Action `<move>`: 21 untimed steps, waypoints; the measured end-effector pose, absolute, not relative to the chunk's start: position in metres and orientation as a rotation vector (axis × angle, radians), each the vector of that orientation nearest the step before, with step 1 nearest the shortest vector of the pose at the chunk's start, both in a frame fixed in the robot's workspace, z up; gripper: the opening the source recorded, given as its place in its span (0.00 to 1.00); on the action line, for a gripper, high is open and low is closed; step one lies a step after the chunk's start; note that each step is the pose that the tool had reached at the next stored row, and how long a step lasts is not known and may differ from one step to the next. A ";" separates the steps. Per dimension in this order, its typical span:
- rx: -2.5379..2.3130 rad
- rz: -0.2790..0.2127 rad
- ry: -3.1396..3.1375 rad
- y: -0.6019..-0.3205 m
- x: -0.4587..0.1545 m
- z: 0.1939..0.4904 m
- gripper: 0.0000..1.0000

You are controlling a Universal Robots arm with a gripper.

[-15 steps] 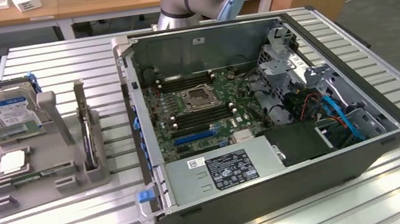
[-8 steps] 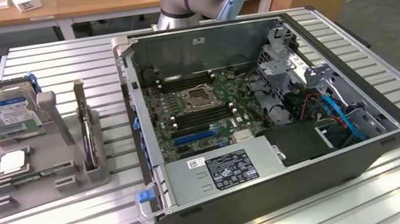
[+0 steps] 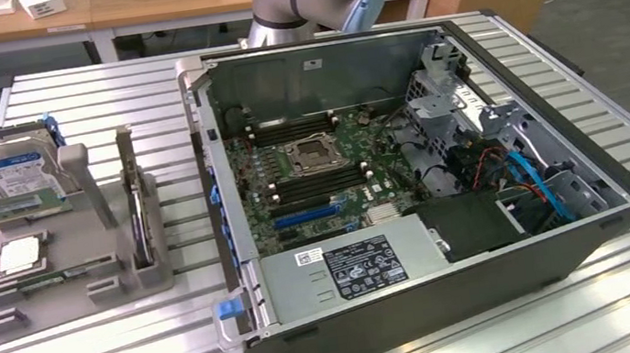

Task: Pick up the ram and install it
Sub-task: 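Pick up the ram and move it above insertion slot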

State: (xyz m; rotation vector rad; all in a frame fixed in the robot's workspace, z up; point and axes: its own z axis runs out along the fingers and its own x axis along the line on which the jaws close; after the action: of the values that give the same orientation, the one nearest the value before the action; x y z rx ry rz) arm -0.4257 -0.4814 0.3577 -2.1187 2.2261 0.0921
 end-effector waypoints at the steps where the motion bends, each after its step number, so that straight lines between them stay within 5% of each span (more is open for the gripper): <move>1: -2.119 0.092 2.226 -0.481 -0.426 0.358 0.13; 21: -2.118 0.094 2.226 -0.481 -0.396 0.370 0.13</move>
State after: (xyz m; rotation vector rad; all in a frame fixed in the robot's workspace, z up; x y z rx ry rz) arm -0.3957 -0.4814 0.3701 -2.1182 2.2255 0.0941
